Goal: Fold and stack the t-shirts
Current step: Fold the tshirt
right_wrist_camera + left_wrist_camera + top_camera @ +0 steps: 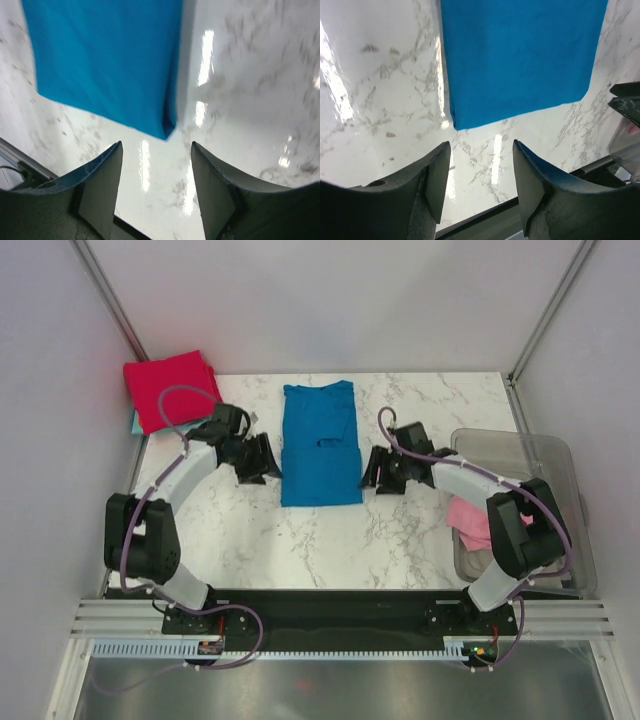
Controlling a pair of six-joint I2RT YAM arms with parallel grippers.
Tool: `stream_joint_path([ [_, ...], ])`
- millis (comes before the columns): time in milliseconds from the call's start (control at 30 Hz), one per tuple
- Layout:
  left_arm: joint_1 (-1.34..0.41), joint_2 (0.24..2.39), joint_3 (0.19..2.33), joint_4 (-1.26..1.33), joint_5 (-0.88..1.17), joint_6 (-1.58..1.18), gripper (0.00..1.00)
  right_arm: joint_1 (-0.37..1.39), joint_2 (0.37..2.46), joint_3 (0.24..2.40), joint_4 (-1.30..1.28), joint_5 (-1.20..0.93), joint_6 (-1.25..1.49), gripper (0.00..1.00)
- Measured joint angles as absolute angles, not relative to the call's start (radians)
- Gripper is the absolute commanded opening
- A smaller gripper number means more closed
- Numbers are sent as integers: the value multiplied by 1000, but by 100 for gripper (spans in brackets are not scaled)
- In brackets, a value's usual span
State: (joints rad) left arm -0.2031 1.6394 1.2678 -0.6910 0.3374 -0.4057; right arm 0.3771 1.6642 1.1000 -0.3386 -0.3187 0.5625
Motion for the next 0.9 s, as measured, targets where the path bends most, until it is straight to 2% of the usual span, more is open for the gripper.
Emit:
stream_joint_path([
  [133,-203,1507,1024,-582,376,-432,58,407,1628,891,-247,-349,619,61],
  [267,-203,1437,883,-480,399,-454,57,422,1628,823,-176,-366,650,60],
  [433,-203,1401,803,-392,402,-480,56,426,1633,808,-67,-371,665,59],
  [633,-203,1377,761,-325,398,-509,57,426,1689,797,34,-385,690,54],
  [667,-203,1379,758,-317,397,-513,58,425,1700,797,54,-396,693,44],
  [733,-203,1383,752,-300,395,-522,59,425,1715,797,79,-398,692,35],
  [767,-203,1387,748,-292,395,-527,59,425,1726,796,86,-400,694,25],
  [833,-203,1401,738,-271,395,-536,60,425,1739,793,104,-403,692,14],
  [900,-203,1418,727,-254,394,-543,60,424,1747,786,118,-407,694,10],
])
